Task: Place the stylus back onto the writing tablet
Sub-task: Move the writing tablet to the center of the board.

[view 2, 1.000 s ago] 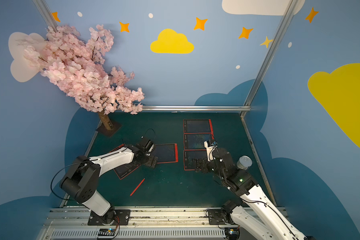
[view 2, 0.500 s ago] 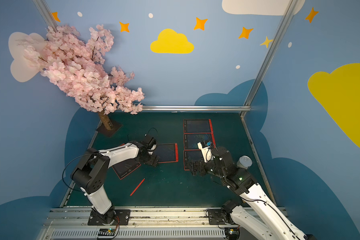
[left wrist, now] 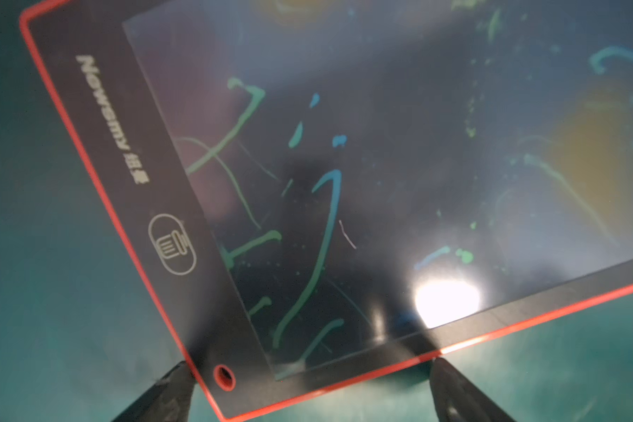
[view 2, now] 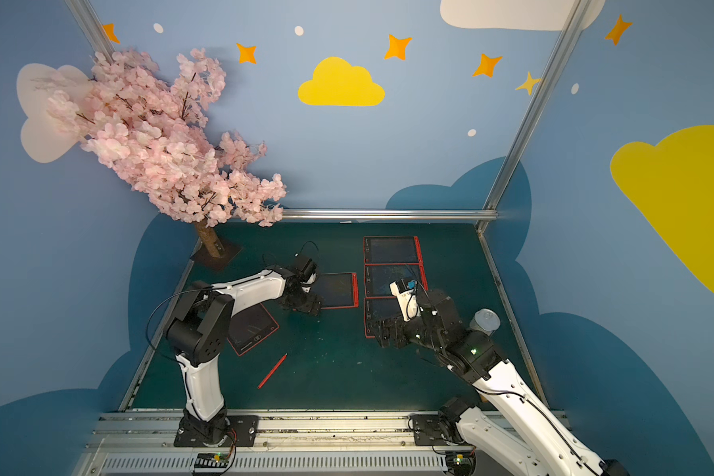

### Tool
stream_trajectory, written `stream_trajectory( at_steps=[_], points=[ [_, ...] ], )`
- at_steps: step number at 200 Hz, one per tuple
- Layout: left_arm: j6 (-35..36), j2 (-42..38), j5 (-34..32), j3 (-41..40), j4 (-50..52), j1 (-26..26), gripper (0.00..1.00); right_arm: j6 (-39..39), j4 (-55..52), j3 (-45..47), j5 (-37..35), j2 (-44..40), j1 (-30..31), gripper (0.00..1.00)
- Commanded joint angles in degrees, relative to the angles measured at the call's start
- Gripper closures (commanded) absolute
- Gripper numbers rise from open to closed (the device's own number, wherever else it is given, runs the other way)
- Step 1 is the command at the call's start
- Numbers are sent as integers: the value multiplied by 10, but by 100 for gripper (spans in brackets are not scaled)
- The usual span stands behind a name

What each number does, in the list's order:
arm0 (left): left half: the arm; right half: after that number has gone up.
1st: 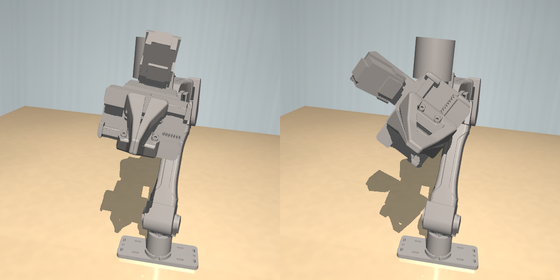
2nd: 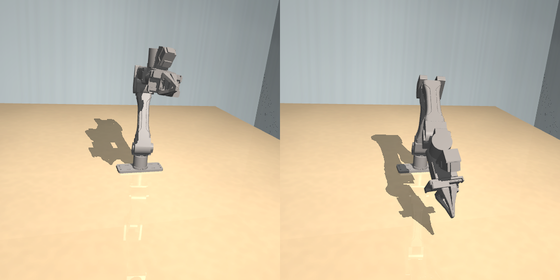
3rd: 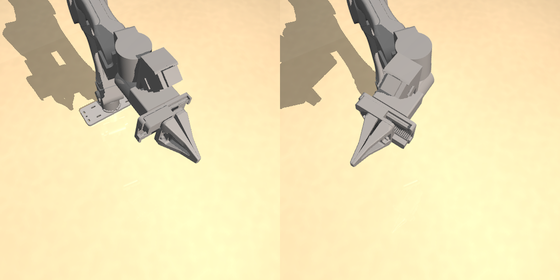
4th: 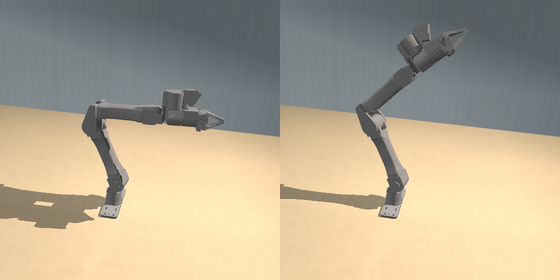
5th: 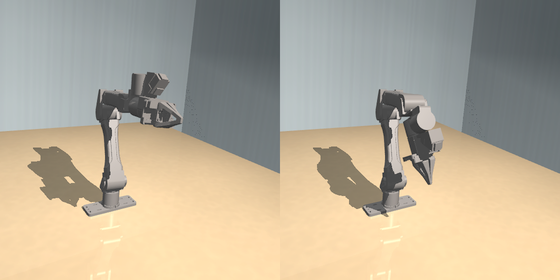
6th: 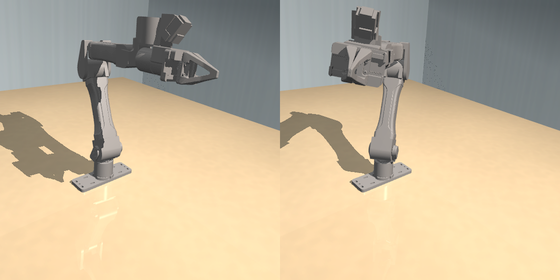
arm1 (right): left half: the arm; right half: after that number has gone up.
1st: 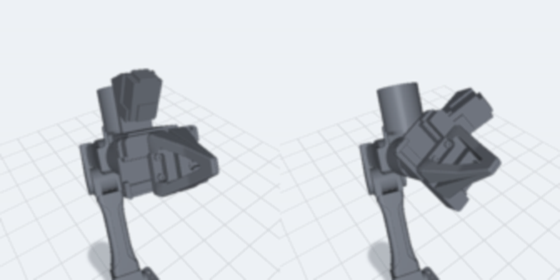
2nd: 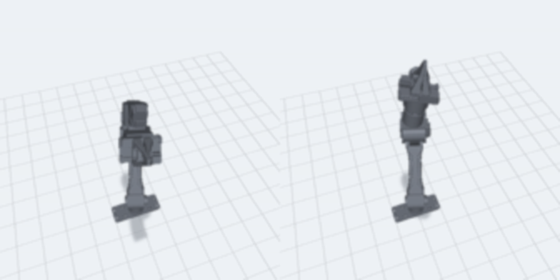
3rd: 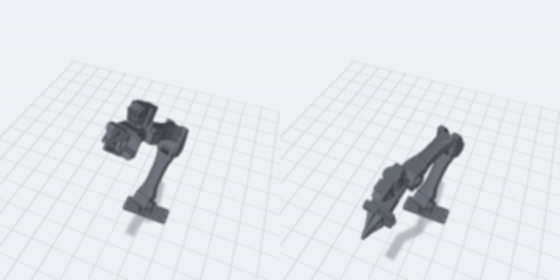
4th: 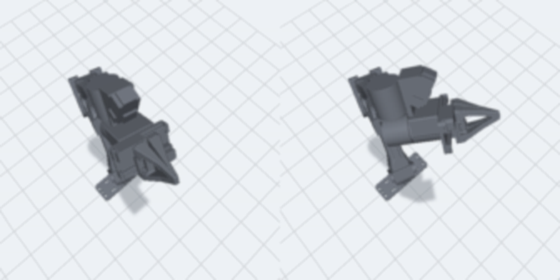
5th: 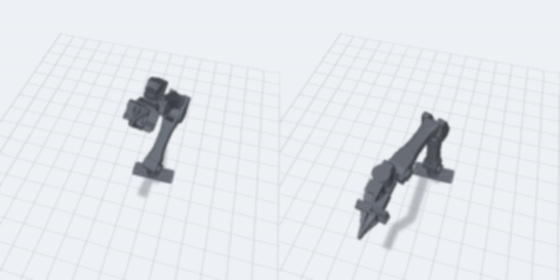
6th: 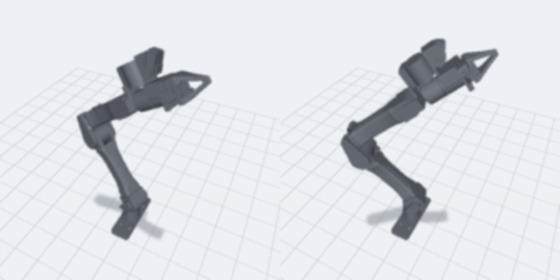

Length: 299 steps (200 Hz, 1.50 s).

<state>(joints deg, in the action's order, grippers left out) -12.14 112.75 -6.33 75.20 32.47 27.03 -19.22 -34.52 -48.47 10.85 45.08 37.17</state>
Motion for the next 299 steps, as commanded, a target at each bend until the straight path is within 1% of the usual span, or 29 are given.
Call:
stream_trajectory(
  at_steps=[1,77,96,120,141,167,185,210,228,253,259,265,280,299],
  points=[
    [3,38,33,21,2,-14,1,-3,6,1,8,-4,-2,4],
    [-12,126,68,152,28,-43,1,-5,1,4,0,2,-3,4],
    [-28,133,78,168,31,-44,1,-8,2,4,-3,2,-3,4],
    [-37,132,82,167,32,-44,1,-9,-3,4,-6,1,-2,4],
    [-30,111,78,142,26,-44,1,-6,-9,2,-11,1,-3,4],
    [-18,58,84,95,21,-44,1,-5,-11,1,-12,5,-3,4],
    [-30,16,95,56,26,-40,2,-5,-9,0,-10,10,-3,5],
    [-78,-37,133,-9,13,-30,3,-6,-3,-2,-8,18,-3,5],
    [-114,-63,152,-42,-3,-8,3,-4,1,-6,-6,24,-3,5],
    [-183,-83,190,-82,-62,20,2,-4,3,-11,-3,33,-2,5],
    [-200,-84,193,-90,-80,25,2,-4,3,-11,-2,34,-2,5],
    [-215,-85,216,-95,-100,31,2,-4,3,-12,-1,35,-1,5],
    [-249,-78,233,-101,-143,42,1,-4,3,-13,0,35,-1,5],
    [-272,-56,230,-88,-173,52,1,-6,1,-11,0,32,-1,5]
  ],
)
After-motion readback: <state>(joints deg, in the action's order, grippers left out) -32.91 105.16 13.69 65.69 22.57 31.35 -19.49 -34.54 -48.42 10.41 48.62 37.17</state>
